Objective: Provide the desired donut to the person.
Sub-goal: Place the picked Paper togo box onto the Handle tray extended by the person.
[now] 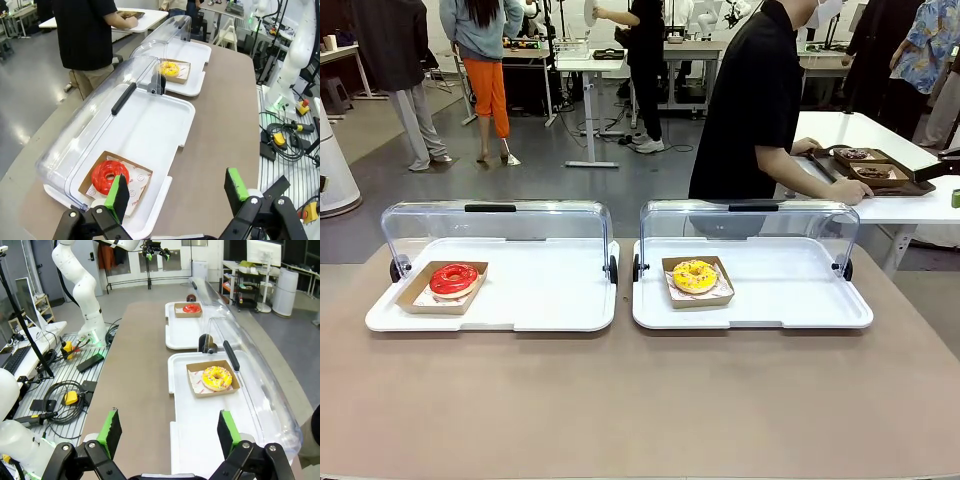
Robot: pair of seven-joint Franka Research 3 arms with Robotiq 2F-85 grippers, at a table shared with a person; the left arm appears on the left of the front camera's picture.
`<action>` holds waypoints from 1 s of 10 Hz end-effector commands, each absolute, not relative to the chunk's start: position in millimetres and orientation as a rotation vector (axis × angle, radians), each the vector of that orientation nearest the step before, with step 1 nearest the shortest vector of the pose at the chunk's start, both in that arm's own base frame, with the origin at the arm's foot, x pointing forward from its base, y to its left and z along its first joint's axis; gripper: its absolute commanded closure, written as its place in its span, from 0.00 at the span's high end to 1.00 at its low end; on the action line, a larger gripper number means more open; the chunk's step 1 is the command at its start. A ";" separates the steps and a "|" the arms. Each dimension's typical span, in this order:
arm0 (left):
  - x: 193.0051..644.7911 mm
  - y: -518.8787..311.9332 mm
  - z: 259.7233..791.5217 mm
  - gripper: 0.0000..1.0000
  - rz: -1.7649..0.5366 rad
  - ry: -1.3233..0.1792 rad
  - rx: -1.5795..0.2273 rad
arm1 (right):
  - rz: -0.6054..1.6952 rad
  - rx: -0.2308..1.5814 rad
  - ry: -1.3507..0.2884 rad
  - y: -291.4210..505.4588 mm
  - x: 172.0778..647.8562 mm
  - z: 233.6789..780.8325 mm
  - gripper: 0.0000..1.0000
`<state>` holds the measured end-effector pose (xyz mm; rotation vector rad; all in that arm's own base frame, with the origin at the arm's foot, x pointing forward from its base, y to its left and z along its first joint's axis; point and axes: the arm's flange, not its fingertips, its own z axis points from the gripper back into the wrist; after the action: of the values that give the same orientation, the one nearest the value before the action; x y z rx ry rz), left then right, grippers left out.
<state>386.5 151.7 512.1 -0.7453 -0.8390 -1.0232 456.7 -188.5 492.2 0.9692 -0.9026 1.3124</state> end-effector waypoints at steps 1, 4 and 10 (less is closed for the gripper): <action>391.6 142.1 515.0 1.00 -1.075 -0.871 -0.774 | 1.313 0.965 -0.906 -187.1 457.3 493.1 1.00; 397.5 138.1 511.1 1.00 -1.068 -0.864 -0.788 | 1.313 0.965 -0.906 -187.1 457.3 493.1 1.00; 390.6 138.2 514.9 1.00 -1.059 -0.850 -0.775 | 1.313 0.965 -0.906 -187.1 457.3 493.1 1.00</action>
<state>392.0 138.6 512.6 -0.7765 -0.8447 -1.0559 456.8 -188.5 492.2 0.9693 -0.9026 1.3125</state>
